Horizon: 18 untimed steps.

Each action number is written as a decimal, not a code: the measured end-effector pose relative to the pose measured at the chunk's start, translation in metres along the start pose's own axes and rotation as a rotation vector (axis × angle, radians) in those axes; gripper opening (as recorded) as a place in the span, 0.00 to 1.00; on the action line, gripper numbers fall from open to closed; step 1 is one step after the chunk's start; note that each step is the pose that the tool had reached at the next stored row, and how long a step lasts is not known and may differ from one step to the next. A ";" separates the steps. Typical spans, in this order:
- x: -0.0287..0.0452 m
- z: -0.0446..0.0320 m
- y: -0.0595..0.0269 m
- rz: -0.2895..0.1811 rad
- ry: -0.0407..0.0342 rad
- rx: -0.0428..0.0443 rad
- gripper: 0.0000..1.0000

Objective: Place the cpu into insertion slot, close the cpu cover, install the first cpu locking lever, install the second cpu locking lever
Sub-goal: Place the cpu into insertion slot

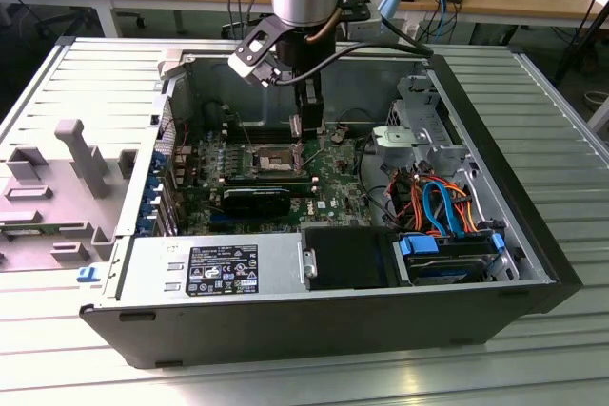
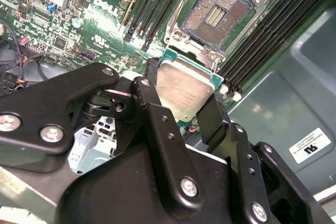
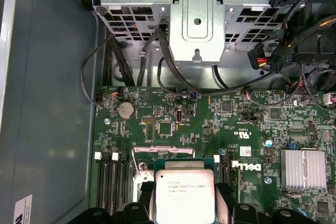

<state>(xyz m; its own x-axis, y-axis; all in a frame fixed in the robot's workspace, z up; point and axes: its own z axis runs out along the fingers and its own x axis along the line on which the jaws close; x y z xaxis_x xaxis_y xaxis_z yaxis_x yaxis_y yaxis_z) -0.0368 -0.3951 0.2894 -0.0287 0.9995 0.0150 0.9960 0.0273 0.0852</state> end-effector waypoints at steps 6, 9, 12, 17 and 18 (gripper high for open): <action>-0.0002 0.0162 -0.0014 0.000 0.0000 0.0000 0.54; -0.0003 0.0232 -0.0020 0.000 0.0000 0.0000 0.54; -0.0004 0.0290 -0.0025 0.000 0.0000 0.0000 0.54; -0.0005 0.0306 -0.0026 0.000 0.0001 0.0000 0.54; -0.0005 0.0312 -0.0027 0.000 0.0001 0.0000 0.54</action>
<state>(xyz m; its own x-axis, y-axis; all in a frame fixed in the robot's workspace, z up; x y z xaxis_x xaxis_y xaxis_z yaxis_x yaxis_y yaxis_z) -0.0368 -0.3951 0.2581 -0.0287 0.9995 0.0151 0.9960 0.0273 0.0852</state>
